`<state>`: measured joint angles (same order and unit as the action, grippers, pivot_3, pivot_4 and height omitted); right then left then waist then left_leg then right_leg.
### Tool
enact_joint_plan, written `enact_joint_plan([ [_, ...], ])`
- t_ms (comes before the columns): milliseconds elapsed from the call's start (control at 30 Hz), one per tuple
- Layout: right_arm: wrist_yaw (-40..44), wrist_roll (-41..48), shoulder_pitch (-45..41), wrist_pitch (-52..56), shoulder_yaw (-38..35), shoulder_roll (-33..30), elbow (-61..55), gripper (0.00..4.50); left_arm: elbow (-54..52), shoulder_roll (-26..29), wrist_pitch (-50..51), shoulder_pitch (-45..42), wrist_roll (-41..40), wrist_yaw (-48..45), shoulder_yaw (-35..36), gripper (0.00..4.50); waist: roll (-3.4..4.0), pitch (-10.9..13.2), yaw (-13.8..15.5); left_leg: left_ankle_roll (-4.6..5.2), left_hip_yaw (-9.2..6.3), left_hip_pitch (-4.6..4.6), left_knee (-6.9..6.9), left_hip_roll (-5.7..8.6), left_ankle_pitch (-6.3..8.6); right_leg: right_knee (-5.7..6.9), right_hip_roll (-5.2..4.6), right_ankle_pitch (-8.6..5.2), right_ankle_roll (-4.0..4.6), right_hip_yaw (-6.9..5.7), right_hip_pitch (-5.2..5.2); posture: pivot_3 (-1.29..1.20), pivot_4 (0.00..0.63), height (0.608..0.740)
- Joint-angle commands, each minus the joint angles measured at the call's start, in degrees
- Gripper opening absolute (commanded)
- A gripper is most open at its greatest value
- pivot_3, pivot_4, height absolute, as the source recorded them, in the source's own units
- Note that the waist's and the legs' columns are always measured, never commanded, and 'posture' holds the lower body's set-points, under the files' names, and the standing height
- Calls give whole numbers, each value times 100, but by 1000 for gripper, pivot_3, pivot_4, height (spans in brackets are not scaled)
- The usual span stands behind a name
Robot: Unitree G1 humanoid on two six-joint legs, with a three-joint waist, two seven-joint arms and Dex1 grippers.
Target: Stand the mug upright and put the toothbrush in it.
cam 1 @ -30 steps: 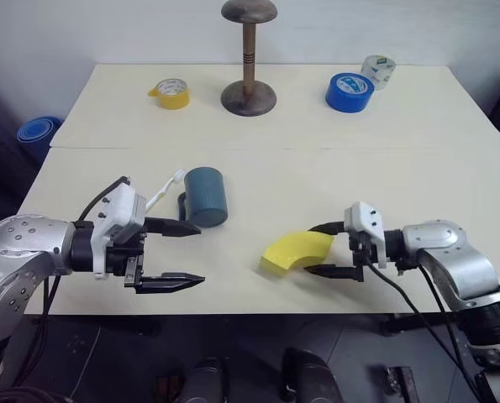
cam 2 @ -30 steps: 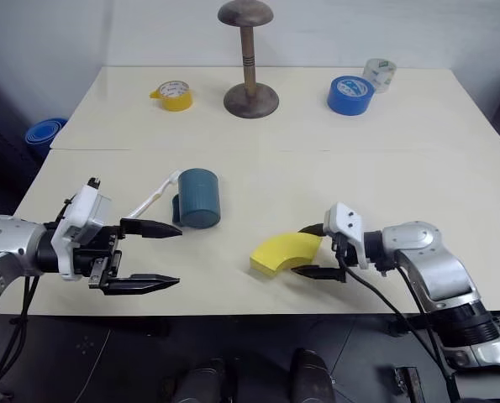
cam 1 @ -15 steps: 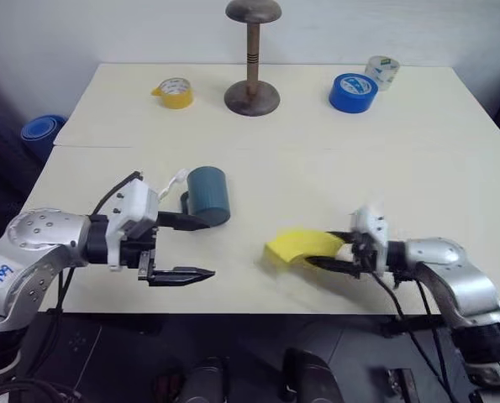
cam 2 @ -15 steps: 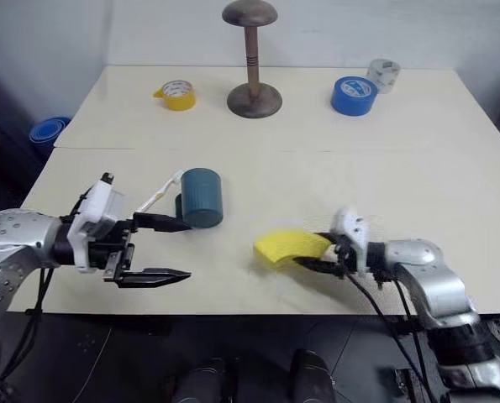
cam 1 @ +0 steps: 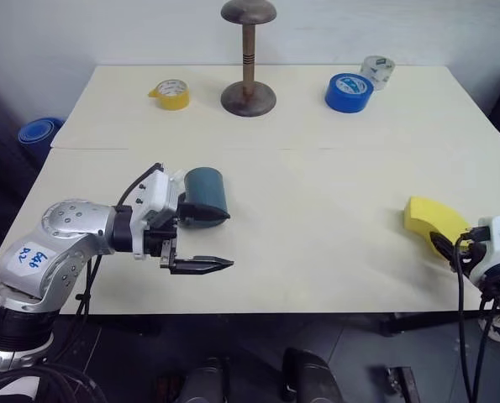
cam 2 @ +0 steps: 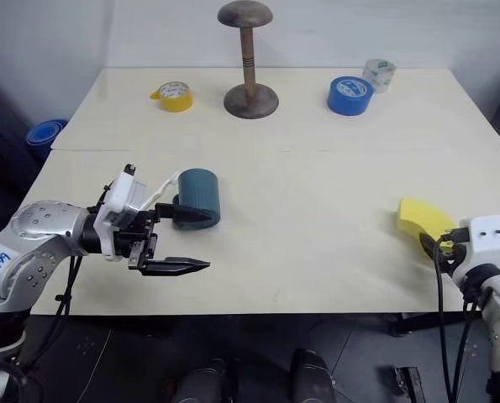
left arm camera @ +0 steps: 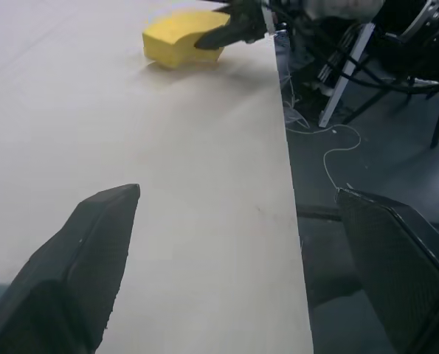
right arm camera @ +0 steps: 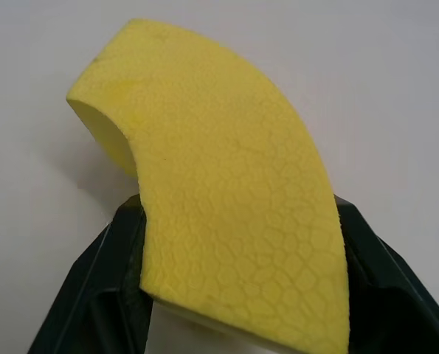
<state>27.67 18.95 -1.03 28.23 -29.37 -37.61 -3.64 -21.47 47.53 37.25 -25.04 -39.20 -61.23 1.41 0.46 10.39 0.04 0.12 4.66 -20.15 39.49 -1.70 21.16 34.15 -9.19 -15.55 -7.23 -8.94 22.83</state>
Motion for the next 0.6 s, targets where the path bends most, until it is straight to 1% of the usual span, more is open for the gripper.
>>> enact_joint_plan([
  [33, -142, -46, -63, -86, -67, 1, 140, 3121, -21, -4, -116, -85, 40, -48, 47, 4500, -1, 0, -3, 0, -2, -1, 0, 0, 0, -1, 0, 0, 0, -1, 0, 0, 150, 740],
  [67, -121, 34, -77, -28, -107, -4, 117, 3368, -14, 1, -112, -74, 50, -41, 60, 4500, 0, 0, -3, 0, -1, -1, 1, 0, 0, -2, 0, 0, 0, 0, 0, 0, 150, 740],
  [167, -94, 36, -31, 86, -118, -151, 0, 4302, -12, 8, -99, -37, 67, -8, 106, 4500, 0, 0, 13, 0, -2, -3, 1, 0, 0, -3, 0, 0, 0, 0, 0, 0, 150, 740],
  [200, -65, 49, 26, 220, -150, -236, -110, 4460, -20, 15, -78, -12, 63, 27, 145, 4500, 0, 0, 16, 0, -4, -4, 1, 0, 0, -3, 0, 0, 0, -1, 0, 0, 150, 740],
  [300, 270, 174, 401, 719, -433, -743, -776, 4460, -88, 65, 87, 165, -57, 254, 467, 4500, 10, 6, 44, 2, -3, -5, 1, 2, 1, -6, -1, 0, 0, 1, 0, 0, 150, 740],
  [400, 703, 547, 579, 1339, -979, -1388, -1452, 4460, -181, 105, 393, 411, -279, 609, 991, 4500, 15, 9, 57, 2, -3, -5, 0, 0, 1, -7, -1, 0, 0, 1, 0, 0, 150, 740],
  [467, 1073, 1148, 384, 1898, -1270, -1810, -1891, 4460, -165, 89, 685, 537, -421, 972, 1371, 4500, 15, 9, 37, 3, -1, -2, 1, -2, 2, -5, 0, 0, 0, 4, 0, 0, 150, 740],
  [500, 1275, 1598, 192, 2204, -1331, -2012, -2132, 4460, -125, 61, 906, 567, -518, 1228, 1565, 4500, 15, 9, 28, 3, -1, 0, 1, -3, 2, -4, 0, 1, 0, 6, 0, 0, 150, 740],
  [533, 1443, 2199, -64, 2565, -1334, -2173, -2365, 4460, -73, 18, 1082, 577, -552, 1492, 1721, 4500, 13, 10, 13, 3, -3, 1, 1, -4, 2, -2, 0, 1, 1, 6, -1, 0, 150, 740],
  [600, 1617, 3163, -504, 3080, -1182, -2324, -2665, 4460, 43, -20, 1412, 532, -535, 1928, 1817, 4500, 8, 12, 2, 3, -26, 3, 1, -9, 2, -1, 2, 2, 3, 5, -3, 0, 150, 740],
])
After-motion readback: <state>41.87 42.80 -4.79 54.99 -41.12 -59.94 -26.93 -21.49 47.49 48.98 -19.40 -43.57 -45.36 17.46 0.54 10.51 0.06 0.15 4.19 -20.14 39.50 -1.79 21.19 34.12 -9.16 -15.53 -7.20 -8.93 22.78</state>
